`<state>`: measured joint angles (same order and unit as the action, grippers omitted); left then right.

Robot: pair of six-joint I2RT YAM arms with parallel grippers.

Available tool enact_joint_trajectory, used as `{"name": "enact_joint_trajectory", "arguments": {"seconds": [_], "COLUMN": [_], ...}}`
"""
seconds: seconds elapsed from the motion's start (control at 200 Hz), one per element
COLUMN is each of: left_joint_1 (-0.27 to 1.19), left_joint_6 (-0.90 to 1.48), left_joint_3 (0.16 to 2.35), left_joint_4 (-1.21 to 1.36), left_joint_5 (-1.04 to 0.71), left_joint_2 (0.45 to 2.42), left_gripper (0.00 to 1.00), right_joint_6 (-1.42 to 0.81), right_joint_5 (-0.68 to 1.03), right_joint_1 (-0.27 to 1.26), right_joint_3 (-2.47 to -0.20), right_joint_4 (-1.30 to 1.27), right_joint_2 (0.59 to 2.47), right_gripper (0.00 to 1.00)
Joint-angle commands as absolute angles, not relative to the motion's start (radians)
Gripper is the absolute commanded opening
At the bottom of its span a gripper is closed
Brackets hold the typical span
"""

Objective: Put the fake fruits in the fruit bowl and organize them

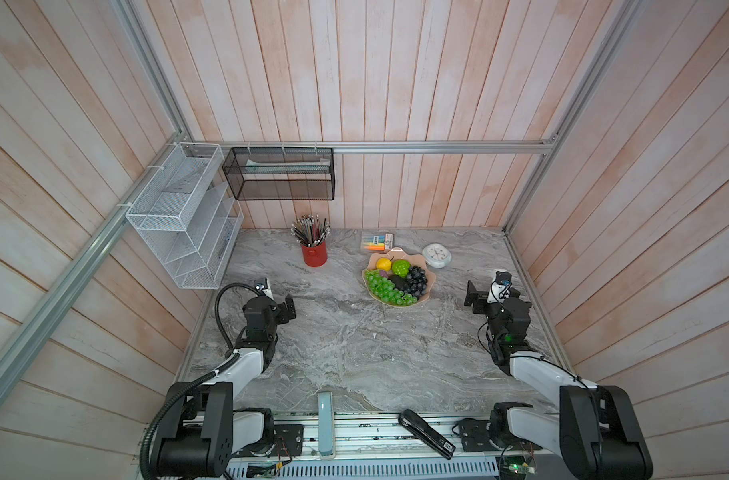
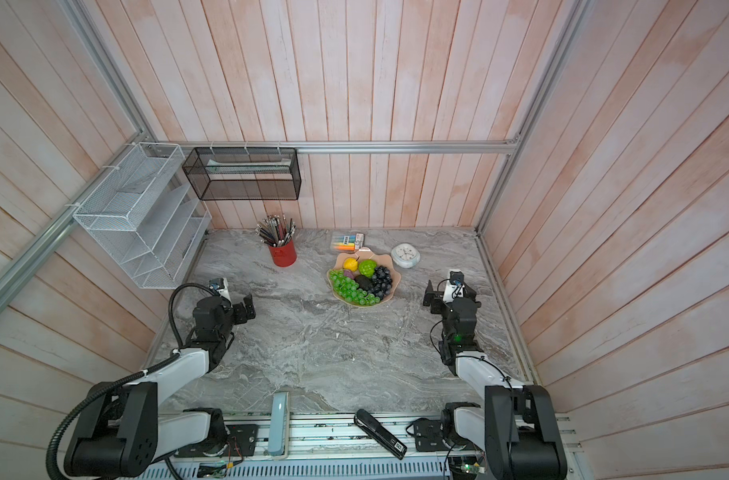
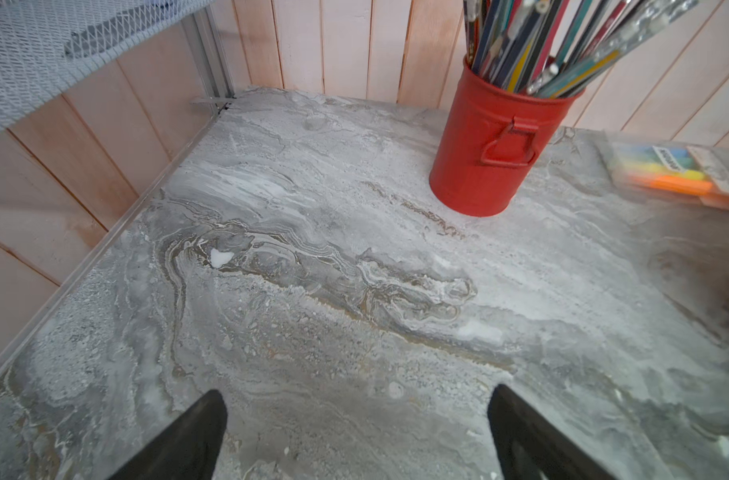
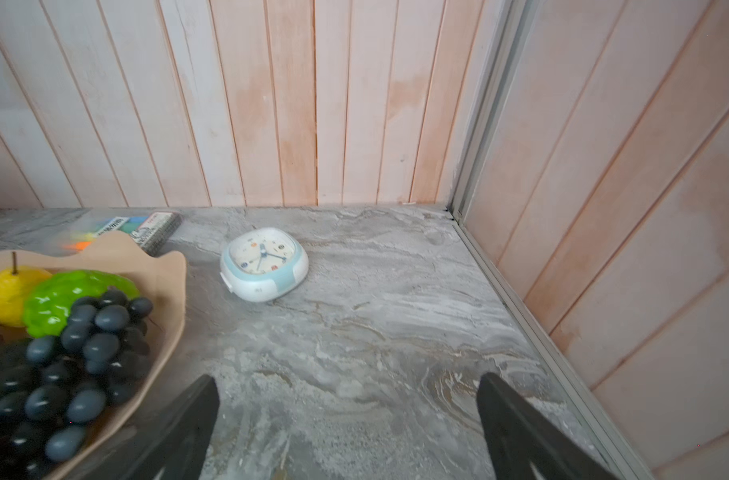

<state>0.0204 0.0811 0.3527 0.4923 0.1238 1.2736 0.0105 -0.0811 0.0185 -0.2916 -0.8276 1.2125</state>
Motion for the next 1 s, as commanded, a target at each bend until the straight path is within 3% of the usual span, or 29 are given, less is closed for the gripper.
{"name": "enact_joint_trajectory", "arguments": {"seconds": [0.0, 0.33, 0.485, 0.995], "left_joint_1": [0.016, 0.015, 0.007, 0.005], "left_joint_6": [0.015, 0.022, 0.031, 0.031], "left_joint_3": [0.316, 0.265, 0.285, 0.281], "left_joint_4": [0.797, 1.181, 1.127, 1.126], "left_joint_5": [0.124, 0.139, 0.12, 0.118], "left_joint_2": [1.315, 1.561, 1.551, 1.543], "left_gripper": [1.0, 1.0, 1.0, 1.0], "right_joint_6": [0.003, -0.032, -0.026, -0.025], "right_joint_5": [-0.073, 0.095, 0.094, 0.095], "right_joint_1": [-0.006, -0.075, -0.076, -0.074], "right_joint_3": [-0.241, -0.177, -0.252, -0.247], "right_joint_4": [-1.021, -1.395, -1.183, -1.201], "right_joint_2": [1.261, 1.554, 1.516, 1.52], "right_gripper": [0.98, 0.98, 0.98, 0.98]}}
